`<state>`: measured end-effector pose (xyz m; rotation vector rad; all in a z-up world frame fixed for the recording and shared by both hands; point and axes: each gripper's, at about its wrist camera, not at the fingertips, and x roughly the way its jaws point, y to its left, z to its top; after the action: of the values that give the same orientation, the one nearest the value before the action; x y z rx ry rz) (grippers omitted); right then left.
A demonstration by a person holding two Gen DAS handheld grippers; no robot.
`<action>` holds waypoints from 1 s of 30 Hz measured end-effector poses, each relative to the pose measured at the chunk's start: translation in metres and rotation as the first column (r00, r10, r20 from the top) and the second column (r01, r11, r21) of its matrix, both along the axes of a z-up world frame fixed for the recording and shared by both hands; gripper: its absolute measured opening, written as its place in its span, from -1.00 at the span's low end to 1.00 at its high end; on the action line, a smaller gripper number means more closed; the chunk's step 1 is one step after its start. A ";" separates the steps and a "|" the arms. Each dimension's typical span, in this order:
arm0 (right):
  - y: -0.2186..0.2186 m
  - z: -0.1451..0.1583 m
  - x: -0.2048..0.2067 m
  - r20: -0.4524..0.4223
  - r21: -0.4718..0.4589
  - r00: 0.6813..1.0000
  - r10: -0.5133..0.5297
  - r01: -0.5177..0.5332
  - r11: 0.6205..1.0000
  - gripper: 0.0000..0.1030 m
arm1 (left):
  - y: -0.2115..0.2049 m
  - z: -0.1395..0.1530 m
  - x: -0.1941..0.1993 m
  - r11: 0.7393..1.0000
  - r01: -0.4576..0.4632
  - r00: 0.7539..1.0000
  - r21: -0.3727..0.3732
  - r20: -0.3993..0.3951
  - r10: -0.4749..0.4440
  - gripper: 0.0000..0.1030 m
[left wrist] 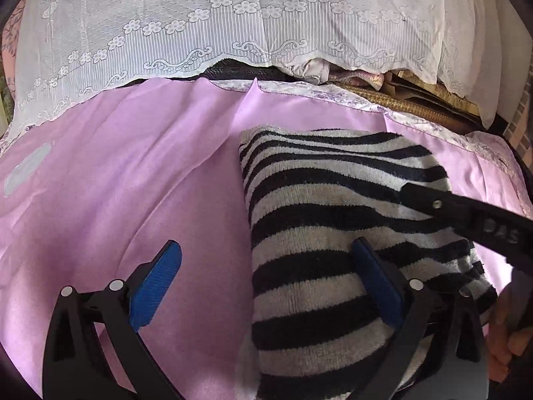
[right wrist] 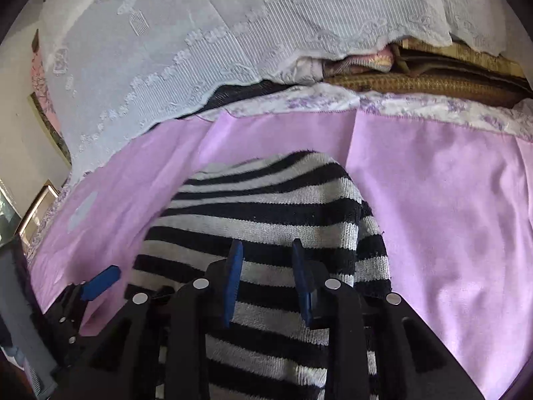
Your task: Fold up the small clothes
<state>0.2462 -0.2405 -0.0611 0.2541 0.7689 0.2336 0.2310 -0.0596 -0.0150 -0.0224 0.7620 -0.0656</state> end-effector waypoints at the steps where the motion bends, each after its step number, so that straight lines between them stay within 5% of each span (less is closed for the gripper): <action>1: -0.003 -0.008 0.005 0.001 0.018 1.000 0.013 -0.013 1.000 -0.56 | -0.002 -0.002 0.000 1.000 -0.004 1.000 0.014 0.005 0.003 0.92; 10: -0.006 -0.010 -0.008 0.041 0.056 0.999 -0.001 -0.001 0.998 -0.55 | -0.006 0.001 -0.007 0.998 -0.009 0.999 0.057 0.038 0.007 0.92; 15: 0.003 0.003 -0.033 0.102 -0.019 0.995 -0.009 0.011 1.000 -0.29 | -0.005 0.003 -0.009 0.998 -0.015 0.999 0.064 0.049 0.012 0.92; 30: -0.004 -0.011 -0.073 0.106 -0.076 0.994 -0.038 0.046 0.996 -0.22 | -0.001 0.005 -0.034 0.999 -0.006 0.999 0.054 0.049 0.003 0.92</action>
<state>0.1732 -0.2449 -0.0717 0.1817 0.6665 0.1752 0.1967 -0.0610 -0.0102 0.0290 0.7150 -0.0409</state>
